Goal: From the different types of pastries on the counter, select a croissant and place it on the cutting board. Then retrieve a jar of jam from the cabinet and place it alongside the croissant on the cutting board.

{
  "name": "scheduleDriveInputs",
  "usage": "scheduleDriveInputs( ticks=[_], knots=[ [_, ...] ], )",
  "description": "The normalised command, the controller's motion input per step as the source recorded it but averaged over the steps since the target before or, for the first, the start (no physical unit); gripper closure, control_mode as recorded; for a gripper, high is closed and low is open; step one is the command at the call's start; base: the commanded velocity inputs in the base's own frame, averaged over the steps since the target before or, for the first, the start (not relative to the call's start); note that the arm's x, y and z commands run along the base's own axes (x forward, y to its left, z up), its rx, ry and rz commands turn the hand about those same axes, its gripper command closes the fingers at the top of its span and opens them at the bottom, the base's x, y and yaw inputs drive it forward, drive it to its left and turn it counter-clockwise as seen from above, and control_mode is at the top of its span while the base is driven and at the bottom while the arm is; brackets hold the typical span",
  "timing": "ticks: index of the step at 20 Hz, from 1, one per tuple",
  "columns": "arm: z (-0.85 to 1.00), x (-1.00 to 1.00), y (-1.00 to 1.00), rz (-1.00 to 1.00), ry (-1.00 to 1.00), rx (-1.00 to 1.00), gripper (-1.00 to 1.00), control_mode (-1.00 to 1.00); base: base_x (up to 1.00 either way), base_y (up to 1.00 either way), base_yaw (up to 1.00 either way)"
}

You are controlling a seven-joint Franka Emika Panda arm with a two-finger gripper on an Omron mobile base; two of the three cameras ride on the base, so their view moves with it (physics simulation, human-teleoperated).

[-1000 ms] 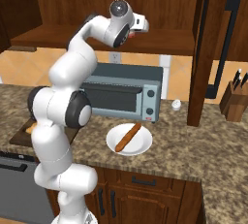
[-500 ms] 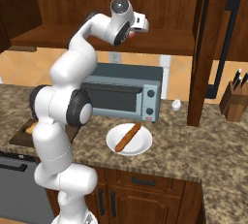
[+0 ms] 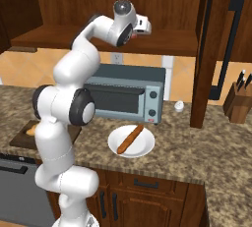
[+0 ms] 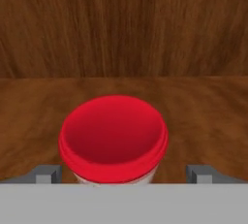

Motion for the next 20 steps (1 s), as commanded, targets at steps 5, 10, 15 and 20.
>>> scheduleDriveInputs(
  ticks=[5, 10, 15, 20],
  knots=[
    [-0.04, 0.12, 0.01, 0.0, 0.0, 0.0, -1.0, -1.0, 0.0, 0.0, 0.0],
    [-0.01, 0.08, 0.15, 0.0, 0.0, -0.02, -1.0, -1.0, 0.0, 0.0, 0.0],
    [0.0, 0.0, 0.11, 0.0, 0.0, 0.0, 1.0, -1.0, 0.0, 0.0, 0.0],
    [-0.01, 0.0, 0.05, 0.0, 0.0, 0.0, 1.0, -1.0, 0.0, 0.0, 0.0]
  ],
)
